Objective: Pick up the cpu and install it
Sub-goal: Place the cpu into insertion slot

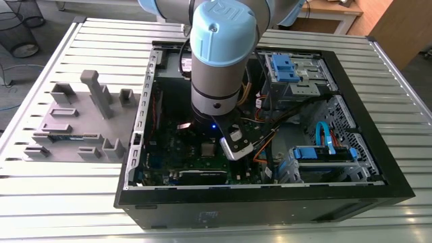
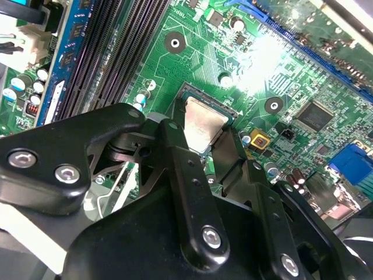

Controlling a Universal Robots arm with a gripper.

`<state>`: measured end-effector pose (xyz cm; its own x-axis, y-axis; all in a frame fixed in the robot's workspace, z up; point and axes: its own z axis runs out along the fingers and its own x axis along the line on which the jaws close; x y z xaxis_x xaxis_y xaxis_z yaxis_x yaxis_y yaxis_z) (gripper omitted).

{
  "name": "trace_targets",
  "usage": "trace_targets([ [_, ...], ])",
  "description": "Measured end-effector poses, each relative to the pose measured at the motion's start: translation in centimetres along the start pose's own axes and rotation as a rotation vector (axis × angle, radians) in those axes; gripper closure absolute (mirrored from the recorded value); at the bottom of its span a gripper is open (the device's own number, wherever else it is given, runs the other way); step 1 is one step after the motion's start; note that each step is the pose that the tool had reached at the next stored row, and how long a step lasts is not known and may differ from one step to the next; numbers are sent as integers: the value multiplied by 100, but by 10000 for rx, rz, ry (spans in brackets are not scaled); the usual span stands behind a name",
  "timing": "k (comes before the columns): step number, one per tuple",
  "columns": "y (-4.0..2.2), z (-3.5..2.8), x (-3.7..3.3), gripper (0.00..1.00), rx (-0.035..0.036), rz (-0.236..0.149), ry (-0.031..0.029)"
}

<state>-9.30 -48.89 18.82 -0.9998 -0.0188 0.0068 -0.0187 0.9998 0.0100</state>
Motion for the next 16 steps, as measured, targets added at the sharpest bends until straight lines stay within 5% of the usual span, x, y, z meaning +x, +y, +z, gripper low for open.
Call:
trace_targets([
  [16,-1,0,-64,55,2,1,1],
])
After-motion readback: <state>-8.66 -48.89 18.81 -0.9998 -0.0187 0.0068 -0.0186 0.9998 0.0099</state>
